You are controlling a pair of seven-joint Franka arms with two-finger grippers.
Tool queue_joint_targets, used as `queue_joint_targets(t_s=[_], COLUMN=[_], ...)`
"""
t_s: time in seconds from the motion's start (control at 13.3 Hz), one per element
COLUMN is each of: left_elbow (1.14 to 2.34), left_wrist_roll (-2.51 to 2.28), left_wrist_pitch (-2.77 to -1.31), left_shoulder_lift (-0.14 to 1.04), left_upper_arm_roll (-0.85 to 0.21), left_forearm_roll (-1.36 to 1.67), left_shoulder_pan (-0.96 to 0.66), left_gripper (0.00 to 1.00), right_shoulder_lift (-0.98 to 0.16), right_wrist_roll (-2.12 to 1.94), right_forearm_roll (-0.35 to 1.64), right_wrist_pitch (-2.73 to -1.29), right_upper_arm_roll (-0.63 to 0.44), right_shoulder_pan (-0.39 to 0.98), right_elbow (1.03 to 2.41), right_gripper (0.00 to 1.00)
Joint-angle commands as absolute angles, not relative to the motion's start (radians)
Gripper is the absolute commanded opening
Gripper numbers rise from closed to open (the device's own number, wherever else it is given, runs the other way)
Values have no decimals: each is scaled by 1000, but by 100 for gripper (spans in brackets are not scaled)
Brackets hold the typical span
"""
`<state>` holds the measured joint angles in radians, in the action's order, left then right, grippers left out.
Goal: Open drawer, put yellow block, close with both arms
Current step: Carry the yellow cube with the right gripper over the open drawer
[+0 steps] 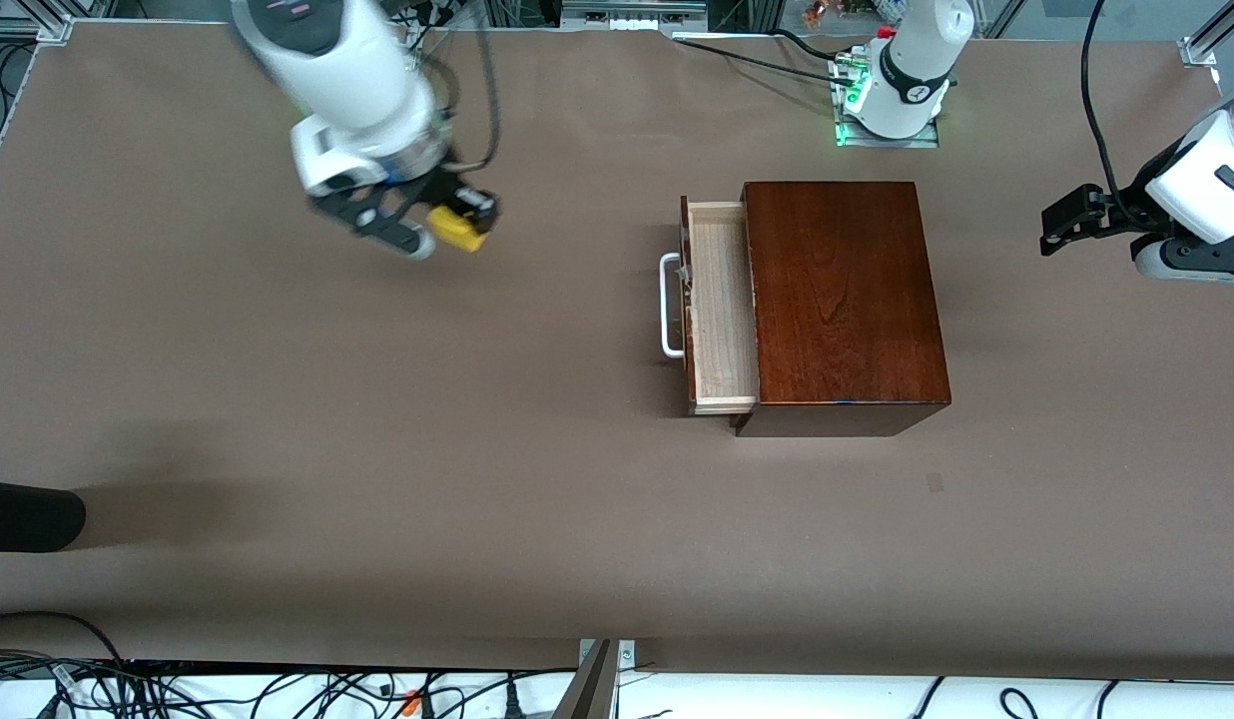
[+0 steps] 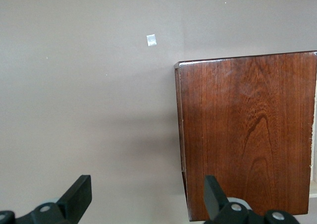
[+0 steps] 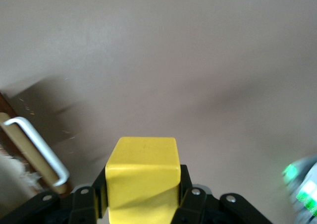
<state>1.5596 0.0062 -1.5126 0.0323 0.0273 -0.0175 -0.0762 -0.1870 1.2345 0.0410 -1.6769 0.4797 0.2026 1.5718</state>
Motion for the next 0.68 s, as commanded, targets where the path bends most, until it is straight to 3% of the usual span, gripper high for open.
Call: queue_joint_targets(t_s=[0.0,0.6], left_elbow=[1577,1569], left_wrist_roll=[25,25], left_wrist_pitch=[-1508,-1497], left_shoulder_lift=[9,9], left_upper_arm_roll=[28,28], left_forearm_roll=[-37,-37], left_shoulder_pan=[-78,-78], left_gripper=[100,100], right_shoulder_lift=[-293,-564], right_wrist_roll=[1571,2283], right_forearm_roll=[49,-37], right_wrist_pitch=[-1666,-1795], right_upper_arm_roll=[476,466], right_shoulder_pan=[329,570], right_elbow=[1450,1185], right_gripper=[0,0])
